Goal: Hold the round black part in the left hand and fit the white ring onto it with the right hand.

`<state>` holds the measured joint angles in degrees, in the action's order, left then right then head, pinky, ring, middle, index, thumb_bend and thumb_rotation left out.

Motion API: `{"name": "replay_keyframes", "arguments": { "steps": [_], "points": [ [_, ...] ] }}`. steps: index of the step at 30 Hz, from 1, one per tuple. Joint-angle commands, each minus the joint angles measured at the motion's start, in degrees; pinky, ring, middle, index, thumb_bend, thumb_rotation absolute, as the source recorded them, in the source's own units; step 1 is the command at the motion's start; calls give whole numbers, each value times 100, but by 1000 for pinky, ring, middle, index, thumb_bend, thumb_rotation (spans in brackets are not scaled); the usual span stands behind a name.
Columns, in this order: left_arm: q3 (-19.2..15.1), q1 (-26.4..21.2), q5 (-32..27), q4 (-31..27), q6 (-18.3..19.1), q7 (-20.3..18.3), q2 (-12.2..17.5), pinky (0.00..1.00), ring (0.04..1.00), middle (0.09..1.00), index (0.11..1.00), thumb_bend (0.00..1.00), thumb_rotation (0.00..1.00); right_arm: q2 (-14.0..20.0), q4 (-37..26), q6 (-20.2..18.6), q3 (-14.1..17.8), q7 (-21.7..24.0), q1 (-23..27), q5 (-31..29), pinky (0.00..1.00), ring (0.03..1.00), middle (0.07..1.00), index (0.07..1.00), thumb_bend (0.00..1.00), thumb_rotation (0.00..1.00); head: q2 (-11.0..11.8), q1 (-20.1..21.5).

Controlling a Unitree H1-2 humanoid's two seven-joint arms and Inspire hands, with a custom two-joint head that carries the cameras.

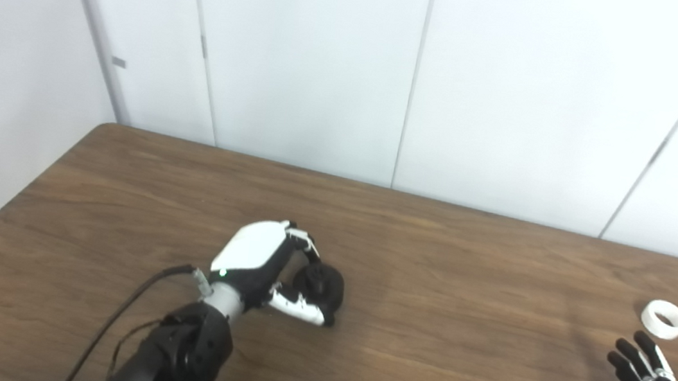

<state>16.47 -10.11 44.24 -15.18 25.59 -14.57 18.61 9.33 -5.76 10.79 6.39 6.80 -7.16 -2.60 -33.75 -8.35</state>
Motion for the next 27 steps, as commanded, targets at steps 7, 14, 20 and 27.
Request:
{"name": "replay_keyframes", "arguments": {
  "steps": [7, 14, 20, 27],
  "points": [
    [307, 150, 166, -401, -289, -7, -204, 1000, 1000, 881, 481, 521, 52, -367, 222, -118, -234, -123, -331, 117, 942, 884, 898, 951, 579, 1000, -128, 211],
    [517, 420, 344, -541, -375, -51, -399, 1000, 1000, 878, 482, 520, 53, -464, 81, -267, -292, -209, -340, 250, 947, 891, 895, 953, 572, 1000, -243, 463],
    [746, 705, 506, -615, -429, -130, -623, 1000, 1000, 877, 483, 520, 53, -554, -51, -361, -334, -247, -362, 352, 962, 893, 898, 955, 559, 1000, -362, 665],
    [965, 948, 812, -628, -502, -173, -796, 1000, 991, 873, 482, 521, 54, -620, -216, -484, -441, -324, -356, 423, 960, 899, 906, 963, 551, 1000, -511, 827]
  ]
}}
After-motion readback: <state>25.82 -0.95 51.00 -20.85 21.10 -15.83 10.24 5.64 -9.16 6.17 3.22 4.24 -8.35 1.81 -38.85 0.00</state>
